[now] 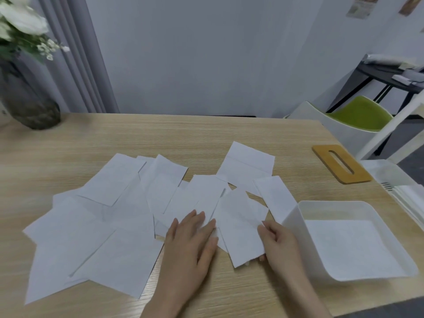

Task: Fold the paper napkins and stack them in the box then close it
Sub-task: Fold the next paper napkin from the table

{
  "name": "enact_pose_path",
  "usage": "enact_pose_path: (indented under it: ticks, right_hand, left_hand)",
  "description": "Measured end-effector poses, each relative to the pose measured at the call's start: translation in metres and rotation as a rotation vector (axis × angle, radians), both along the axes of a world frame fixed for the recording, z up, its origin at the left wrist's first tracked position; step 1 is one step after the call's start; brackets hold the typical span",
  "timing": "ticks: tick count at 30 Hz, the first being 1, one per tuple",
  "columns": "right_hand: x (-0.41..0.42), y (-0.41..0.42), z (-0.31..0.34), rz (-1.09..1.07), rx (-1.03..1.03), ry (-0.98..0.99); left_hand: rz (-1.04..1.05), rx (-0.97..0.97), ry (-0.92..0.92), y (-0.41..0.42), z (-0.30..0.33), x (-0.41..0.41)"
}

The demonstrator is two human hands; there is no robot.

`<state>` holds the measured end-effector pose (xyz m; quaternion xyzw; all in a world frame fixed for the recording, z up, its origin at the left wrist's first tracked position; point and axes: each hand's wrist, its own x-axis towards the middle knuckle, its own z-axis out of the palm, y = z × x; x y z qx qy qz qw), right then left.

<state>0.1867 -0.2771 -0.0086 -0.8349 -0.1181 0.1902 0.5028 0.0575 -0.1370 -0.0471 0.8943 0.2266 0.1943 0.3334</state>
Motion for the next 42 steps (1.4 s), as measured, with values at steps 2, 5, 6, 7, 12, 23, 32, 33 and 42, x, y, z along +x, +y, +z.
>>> enact_pose_path:
  ticks: [2, 5, 6, 7, 12, 23, 32, 33, 42]
  right_hand:
    - [-0.007, -0.003, -0.001, -0.059, 0.103, 0.109]
    - [-0.016, -0.003, -0.002, -0.118, 0.23, 0.24]
    - [-0.019, -0.003, -0.002, -0.121, 0.267, 0.269]
    - [-0.022, -0.002, -0.002, -0.114, 0.296, 0.291]
    - [-0.034, 0.006, 0.004, -0.057, 0.333, 0.328]
    - [-0.045, 0.009, 0.018, 0.075, 0.282, 0.263]
    - [-0.047, 0.013, 0.015, 0.241, 0.225, 0.247]
    - [-0.047, 0.013, 0.013, 0.243, 0.228, 0.252]
    - [-0.022, -0.001, -0.007, 0.011, -0.059, -0.061]
  left_hand:
    - [0.099, -0.197, -0.138, -0.007, 0.004, 0.001]
    - [0.187, -0.553, -0.193, -0.015, 0.014, 0.004]
    - [0.218, -0.659, -0.179, -0.016, 0.017, 0.005]
    - [0.243, -0.762, -0.158, -0.016, 0.02, 0.007]
    - [0.233, -1.141, -0.116, -0.012, 0.025, 0.011]
    - [0.251, -1.164, -0.246, -0.01, 0.028, 0.011]
    - [0.361, -1.019, -0.314, -0.008, 0.029, 0.007]
    - [0.374, -0.982, -0.314, -0.008, 0.028, 0.007]
    - [0.444, -1.088, -0.25, 0.006, 0.015, 0.001]
